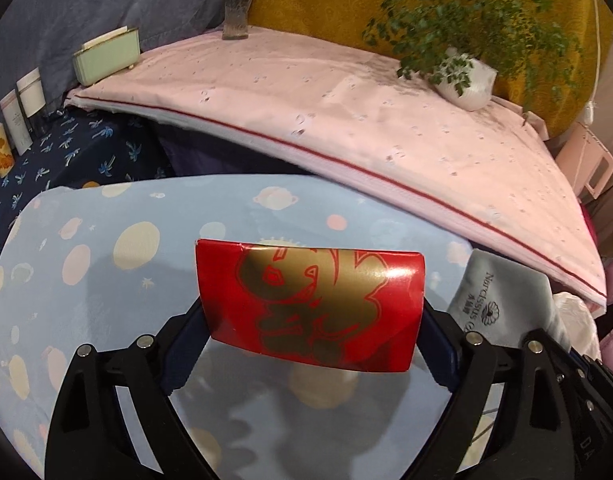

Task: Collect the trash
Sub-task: 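Lift the red packet and grey pouch and carry them over the bin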

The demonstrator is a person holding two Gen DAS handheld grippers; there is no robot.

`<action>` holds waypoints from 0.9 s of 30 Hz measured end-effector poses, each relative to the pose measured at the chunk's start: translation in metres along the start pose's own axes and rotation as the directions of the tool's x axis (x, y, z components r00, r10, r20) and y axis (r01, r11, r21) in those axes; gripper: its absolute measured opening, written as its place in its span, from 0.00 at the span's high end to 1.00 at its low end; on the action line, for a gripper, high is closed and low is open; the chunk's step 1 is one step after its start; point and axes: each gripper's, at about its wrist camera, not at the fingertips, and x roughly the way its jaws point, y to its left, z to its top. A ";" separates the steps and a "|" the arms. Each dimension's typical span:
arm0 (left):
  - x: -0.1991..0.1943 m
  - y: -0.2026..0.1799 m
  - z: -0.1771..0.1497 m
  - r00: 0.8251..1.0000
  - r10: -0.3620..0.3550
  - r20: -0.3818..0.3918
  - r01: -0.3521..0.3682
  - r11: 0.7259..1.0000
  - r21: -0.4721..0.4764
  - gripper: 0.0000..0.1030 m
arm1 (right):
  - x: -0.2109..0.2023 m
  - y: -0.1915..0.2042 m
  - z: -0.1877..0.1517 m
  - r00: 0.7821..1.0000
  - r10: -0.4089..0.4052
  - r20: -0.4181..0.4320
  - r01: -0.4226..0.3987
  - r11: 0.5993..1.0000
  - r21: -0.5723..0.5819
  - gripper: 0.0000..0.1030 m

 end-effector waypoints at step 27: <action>-0.123 -0.163 -0.047 0.973 -0.228 0.032 0.220 0.961 0.167 0.15 | -0.172 -0.121 -0.009 0.966 -0.100 0.238 0.058 0.983 0.175 0.93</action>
